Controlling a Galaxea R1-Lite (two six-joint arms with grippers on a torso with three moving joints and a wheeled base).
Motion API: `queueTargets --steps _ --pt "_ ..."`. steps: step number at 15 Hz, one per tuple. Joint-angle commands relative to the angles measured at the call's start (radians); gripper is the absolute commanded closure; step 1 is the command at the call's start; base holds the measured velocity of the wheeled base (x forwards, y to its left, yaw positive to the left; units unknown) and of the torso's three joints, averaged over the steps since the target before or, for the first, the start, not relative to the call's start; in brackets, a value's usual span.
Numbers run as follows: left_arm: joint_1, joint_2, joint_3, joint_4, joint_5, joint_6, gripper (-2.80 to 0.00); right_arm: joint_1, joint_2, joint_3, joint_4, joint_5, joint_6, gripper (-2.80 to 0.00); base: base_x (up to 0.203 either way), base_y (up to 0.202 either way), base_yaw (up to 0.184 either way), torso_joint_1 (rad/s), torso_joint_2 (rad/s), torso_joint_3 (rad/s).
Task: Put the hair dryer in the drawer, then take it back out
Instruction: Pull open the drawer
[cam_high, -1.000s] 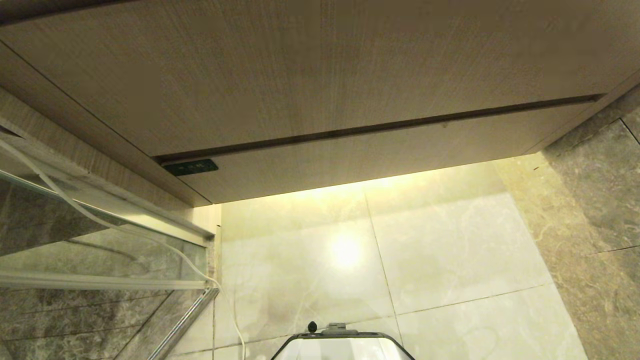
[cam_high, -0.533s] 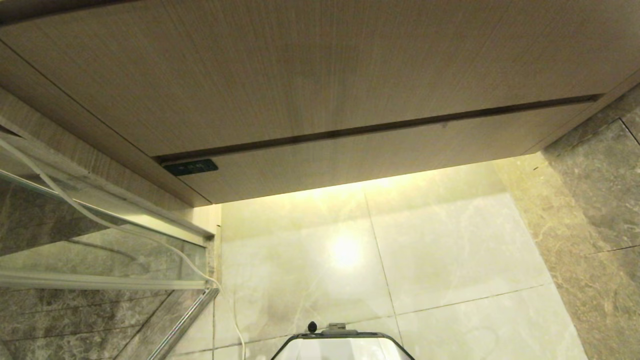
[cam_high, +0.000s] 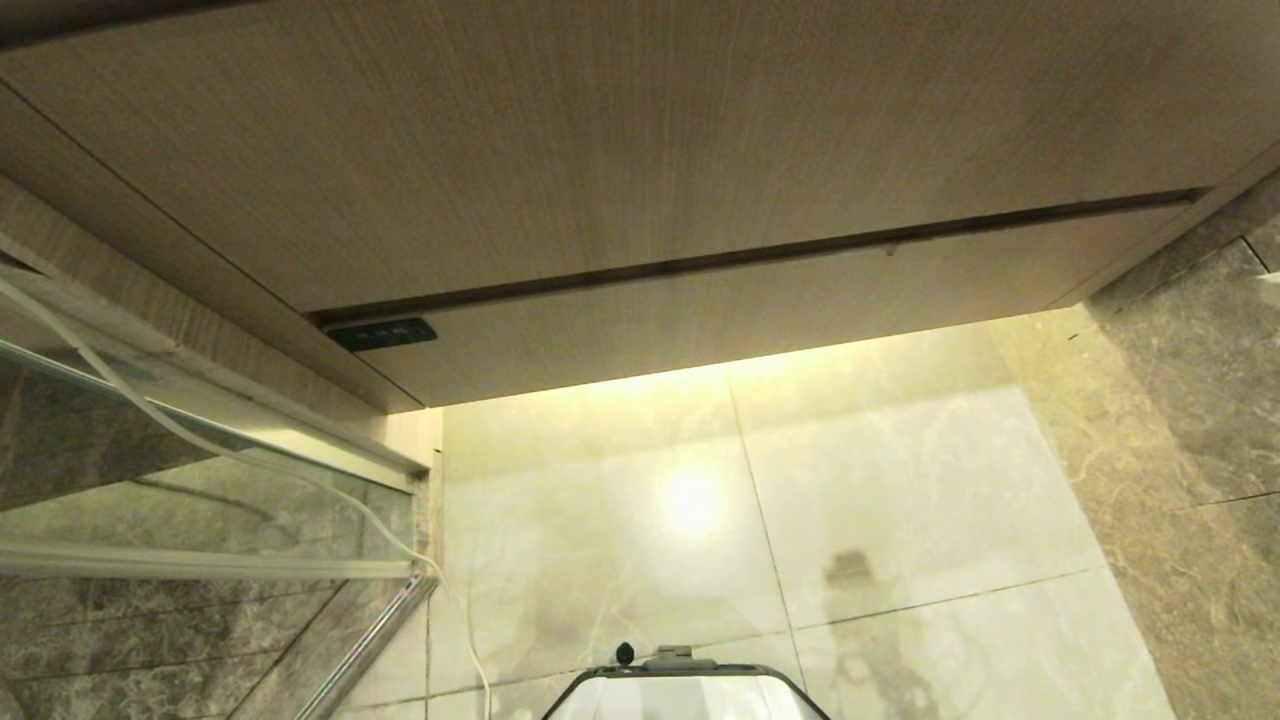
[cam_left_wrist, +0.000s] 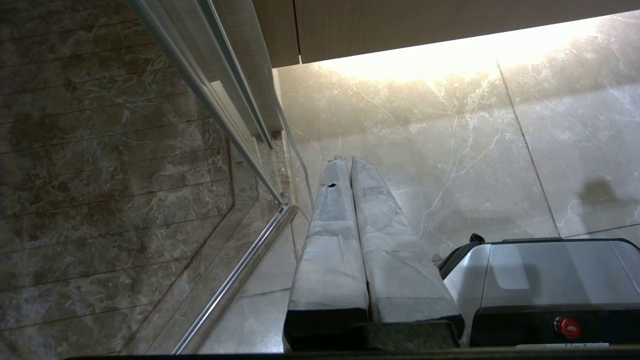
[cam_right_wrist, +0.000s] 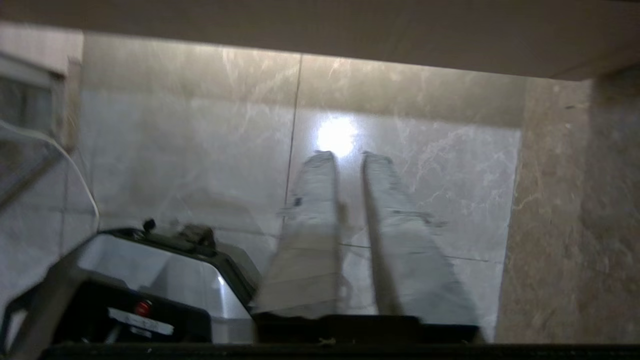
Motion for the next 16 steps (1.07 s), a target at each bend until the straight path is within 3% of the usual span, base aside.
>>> queueTargets --steps 1,4,8,10,14,16 --pt "0.0 0.0 0.001 0.0 0.0 0.0 0.0 -0.001 0.313 -0.074 -0.019 0.011 -0.23 -2.8 0.0 0.0 0.0 0.0 0.0 0.0" --pt "0.0 0.0 0.001 0.0 0.001 0.0 0.0 -0.07 0.42 -0.086 -0.063 0.058 -0.71 -2.8 0.0 0.0 0.0 0.0 0.0 0.0" --pt "0.0 0.0 0.0 0.0 0.001 0.0 0.0 -0.173 0.507 -0.049 -0.226 0.359 -1.178 -2.8 0.0 0.0 0.0 0.0 0.0 0.0" --pt "0.0 0.0 0.002 0.0 0.001 0.0 0.0 -0.195 0.543 -0.03 -0.307 0.45 -1.261 -2.8 0.0 0.0 0.0 0.0 0.0 0.0" --pt "0.0 0.0 0.0 0.0 0.001 0.0 0.0 -0.194 0.631 0.042 -0.713 0.468 -1.277 -2.8 0.0 0.0 0.0 0.0 0.0 0.0" --pt "0.0 0.0 0.002 -0.001 0.0 0.0 0.0 -0.186 0.682 0.015 -0.736 0.468 -1.283 -2.8 0.0 0.0 0.0 0.0 0.0 0.0"
